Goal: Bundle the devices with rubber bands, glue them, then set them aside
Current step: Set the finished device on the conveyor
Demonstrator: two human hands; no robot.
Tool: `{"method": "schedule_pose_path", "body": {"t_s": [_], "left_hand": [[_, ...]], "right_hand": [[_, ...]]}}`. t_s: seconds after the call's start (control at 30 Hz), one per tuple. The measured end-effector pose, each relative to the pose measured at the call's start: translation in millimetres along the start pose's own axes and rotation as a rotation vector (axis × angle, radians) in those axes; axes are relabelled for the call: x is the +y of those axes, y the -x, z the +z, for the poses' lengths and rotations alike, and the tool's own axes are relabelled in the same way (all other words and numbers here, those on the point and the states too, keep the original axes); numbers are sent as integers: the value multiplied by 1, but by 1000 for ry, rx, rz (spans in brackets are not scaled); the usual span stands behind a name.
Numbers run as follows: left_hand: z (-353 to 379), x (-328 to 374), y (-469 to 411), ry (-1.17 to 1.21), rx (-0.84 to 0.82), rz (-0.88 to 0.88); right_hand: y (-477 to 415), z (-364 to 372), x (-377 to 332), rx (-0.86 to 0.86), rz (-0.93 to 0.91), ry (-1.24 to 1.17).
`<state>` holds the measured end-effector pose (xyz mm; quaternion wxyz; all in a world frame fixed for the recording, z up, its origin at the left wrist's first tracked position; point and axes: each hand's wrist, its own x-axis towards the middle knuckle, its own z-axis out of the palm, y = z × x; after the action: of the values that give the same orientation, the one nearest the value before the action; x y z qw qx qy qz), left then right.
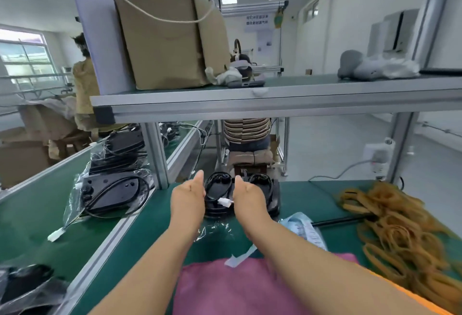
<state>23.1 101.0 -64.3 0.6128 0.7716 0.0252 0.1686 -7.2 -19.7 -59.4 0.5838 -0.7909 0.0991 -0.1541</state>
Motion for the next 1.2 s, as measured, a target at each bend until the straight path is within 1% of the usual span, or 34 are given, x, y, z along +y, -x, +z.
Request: {"method": "schedule_pose_path", "body": {"t_s": [0.1,0.23,0.37,0.5,0.57,0.7,0.8,1.0,1.2], "left_hand": [[8,-4,-23,-27,21,-3],[17,-14,-51,-84,-66,-36],[27,-31,-72,-329,-196,-41],[32,-51,-75,-347,-267,-226],[35,-60,-75,-365,-285,-278],[38,-65,-72,-407,-334,-328],[42,-65,-69,-352,-354,-311],[39,-65,-61,-193,-259,-309],[31,-66,-54,-93,-212,-328]], "right_hand": [[-25,6,-2,-20,1,-13],[-50,22,-3,-113,60,-15],[-61,42,11,-179,137,-49],[-65,58,28,-195,193,58],[-64,60,35,-176,210,78],[-64,62,37,-215,215,153],[-66,58,36,-235,218,162],[-57,48,36,-271,227,138],[-41,44,29,-303,233,109]]}}
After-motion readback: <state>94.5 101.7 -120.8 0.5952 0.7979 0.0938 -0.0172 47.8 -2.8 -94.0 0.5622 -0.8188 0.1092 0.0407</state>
